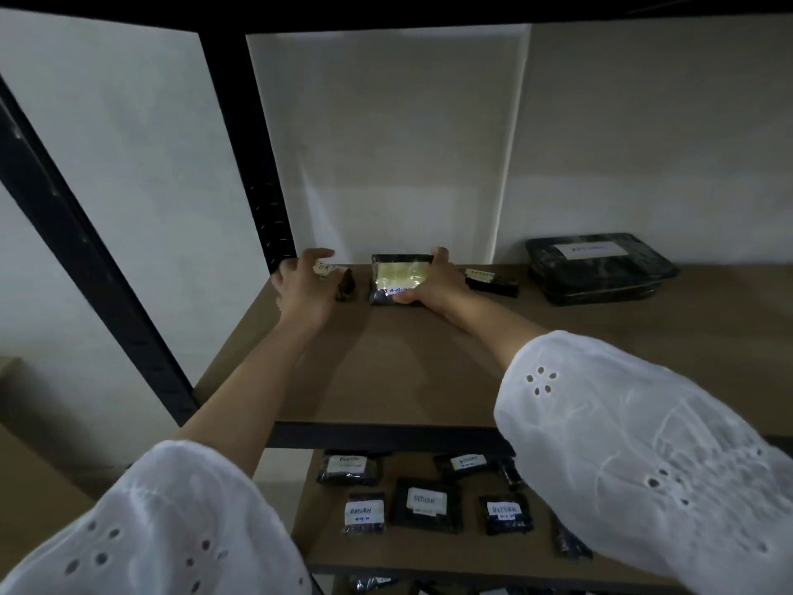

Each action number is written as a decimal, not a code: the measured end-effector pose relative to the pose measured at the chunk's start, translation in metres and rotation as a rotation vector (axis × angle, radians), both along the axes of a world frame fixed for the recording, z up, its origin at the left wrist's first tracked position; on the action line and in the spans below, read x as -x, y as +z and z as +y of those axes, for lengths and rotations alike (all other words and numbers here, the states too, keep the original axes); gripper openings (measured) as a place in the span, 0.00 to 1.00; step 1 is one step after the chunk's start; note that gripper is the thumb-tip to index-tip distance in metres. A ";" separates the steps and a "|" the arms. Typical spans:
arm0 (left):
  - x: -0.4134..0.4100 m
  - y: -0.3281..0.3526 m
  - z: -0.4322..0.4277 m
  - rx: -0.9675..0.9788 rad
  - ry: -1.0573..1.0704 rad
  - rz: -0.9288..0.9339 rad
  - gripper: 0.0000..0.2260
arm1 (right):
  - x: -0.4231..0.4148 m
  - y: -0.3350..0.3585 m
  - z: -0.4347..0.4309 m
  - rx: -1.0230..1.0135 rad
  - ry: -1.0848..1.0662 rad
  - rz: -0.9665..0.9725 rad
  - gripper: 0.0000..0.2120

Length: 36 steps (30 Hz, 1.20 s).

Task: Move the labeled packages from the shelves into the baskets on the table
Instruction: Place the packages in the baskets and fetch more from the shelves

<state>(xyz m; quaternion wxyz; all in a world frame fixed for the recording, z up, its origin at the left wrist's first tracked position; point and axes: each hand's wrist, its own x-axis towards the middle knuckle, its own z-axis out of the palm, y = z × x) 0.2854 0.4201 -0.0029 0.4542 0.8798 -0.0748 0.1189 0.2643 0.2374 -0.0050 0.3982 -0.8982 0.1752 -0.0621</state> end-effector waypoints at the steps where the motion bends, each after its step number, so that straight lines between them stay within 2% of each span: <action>1: -0.005 -0.001 -0.002 -0.059 0.074 0.044 0.18 | 0.003 -0.002 -0.003 -0.080 0.028 -0.051 0.46; 5: -0.025 -0.004 -0.009 -0.122 0.179 0.229 0.28 | 0.016 -0.006 -0.015 -0.290 0.105 -0.131 0.32; 9: -0.033 -0.005 -0.010 -0.159 0.222 0.283 0.35 | 0.020 -0.008 -0.028 -0.363 0.100 -0.128 0.28; 16: -0.022 0.006 -0.009 -0.025 0.198 0.264 0.45 | 0.024 -0.006 -0.042 -0.451 0.089 -0.102 0.22; 21: 0.000 0.005 -0.013 0.062 0.156 0.183 0.37 | 0.033 0.000 -0.045 -0.468 0.118 -0.087 0.22; 29: 0.060 0.011 -0.039 0.353 0.081 0.062 0.28 | 0.067 0.014 -0.060 -0.545 0.226 -0.104 0.21; 36: 0.136 0.017 -0.080 0.628 0.082 0.087 0.23 | 0.119 0.018 -0.091 -0.687 0.227 -0.147 0.23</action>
